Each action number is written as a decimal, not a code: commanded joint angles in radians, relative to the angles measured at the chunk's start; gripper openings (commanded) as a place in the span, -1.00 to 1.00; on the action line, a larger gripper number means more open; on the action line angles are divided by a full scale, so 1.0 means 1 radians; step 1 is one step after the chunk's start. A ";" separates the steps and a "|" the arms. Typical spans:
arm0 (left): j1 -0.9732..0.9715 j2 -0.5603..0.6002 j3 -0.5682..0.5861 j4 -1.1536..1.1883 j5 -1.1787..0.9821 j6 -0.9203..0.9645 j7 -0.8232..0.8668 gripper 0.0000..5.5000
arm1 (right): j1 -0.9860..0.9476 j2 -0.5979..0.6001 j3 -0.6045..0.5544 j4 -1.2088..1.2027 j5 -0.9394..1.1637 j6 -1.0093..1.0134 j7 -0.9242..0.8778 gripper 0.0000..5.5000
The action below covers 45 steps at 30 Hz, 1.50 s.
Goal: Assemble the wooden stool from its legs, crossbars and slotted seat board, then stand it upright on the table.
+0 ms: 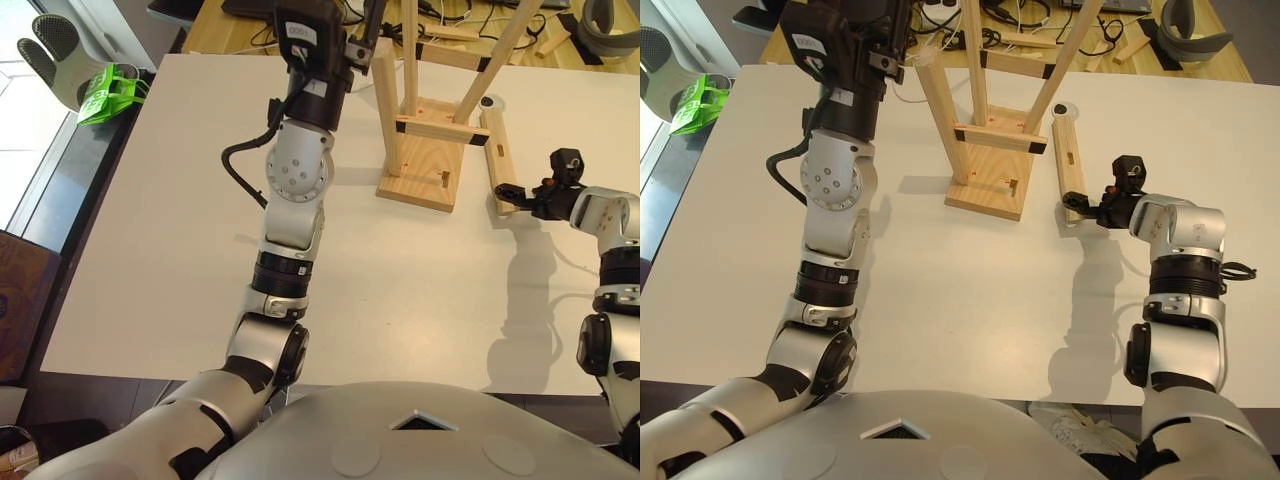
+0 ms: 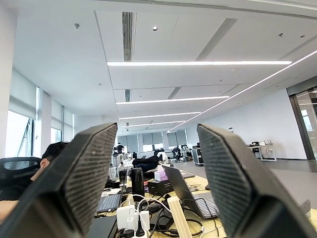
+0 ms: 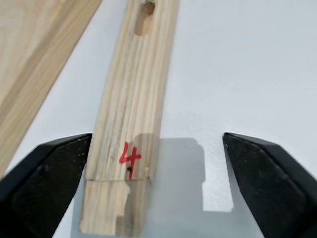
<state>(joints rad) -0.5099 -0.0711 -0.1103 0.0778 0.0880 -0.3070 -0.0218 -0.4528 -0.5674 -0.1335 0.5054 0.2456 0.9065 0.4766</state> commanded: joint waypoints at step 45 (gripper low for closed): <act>-0.567 0.025 0.382 0.218 -0.900 0.787 -0.270 0.10 | -0.109 -0.074 0.079 -0.322 -0.511 -1.256 -0.391 -0.31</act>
<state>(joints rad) -1.0378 -0.0667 0.2564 0.2842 -0.7393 0.3836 -0.2565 -0.4865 -0.6212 -0.0753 0.1905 -0.2534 -0.3026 0.0592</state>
